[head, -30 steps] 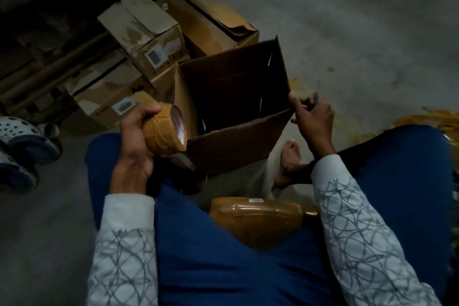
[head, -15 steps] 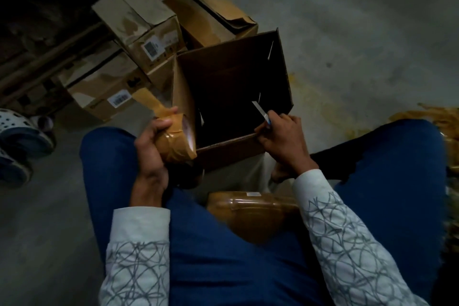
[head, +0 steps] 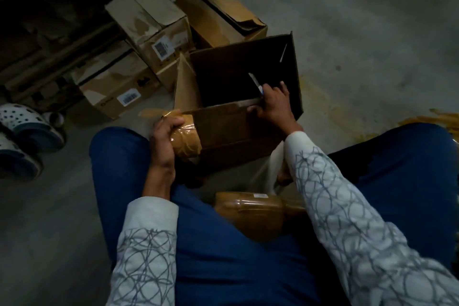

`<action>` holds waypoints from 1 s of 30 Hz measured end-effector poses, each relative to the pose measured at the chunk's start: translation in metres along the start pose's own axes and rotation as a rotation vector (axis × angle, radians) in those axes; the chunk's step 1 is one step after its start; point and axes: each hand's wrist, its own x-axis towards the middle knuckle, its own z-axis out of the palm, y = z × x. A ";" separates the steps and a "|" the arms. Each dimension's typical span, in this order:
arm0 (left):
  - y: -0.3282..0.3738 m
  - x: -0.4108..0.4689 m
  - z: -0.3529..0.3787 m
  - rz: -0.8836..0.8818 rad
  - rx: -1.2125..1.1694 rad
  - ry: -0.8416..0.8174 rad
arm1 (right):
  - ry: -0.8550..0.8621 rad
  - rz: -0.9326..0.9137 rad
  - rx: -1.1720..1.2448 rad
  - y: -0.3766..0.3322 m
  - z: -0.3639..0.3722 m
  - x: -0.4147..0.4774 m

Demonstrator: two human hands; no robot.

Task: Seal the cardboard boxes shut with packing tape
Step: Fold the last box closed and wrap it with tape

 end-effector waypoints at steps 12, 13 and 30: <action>-0.014 0.018 0.021 -0.051 0.099 -0.080 | 0.046 0.251 -0.182 -0.002 0.050 0.007; -0.016 0.018 0.022 -0.061 0.093 -0.085 | 0.064 0.218 -0.206 -0.004 0.047 0.007; -0.029 0.035 0.015 -0.127 -0.034 0.015 | 0.087 0.003 -0.229 -0.043 -0.026 0.121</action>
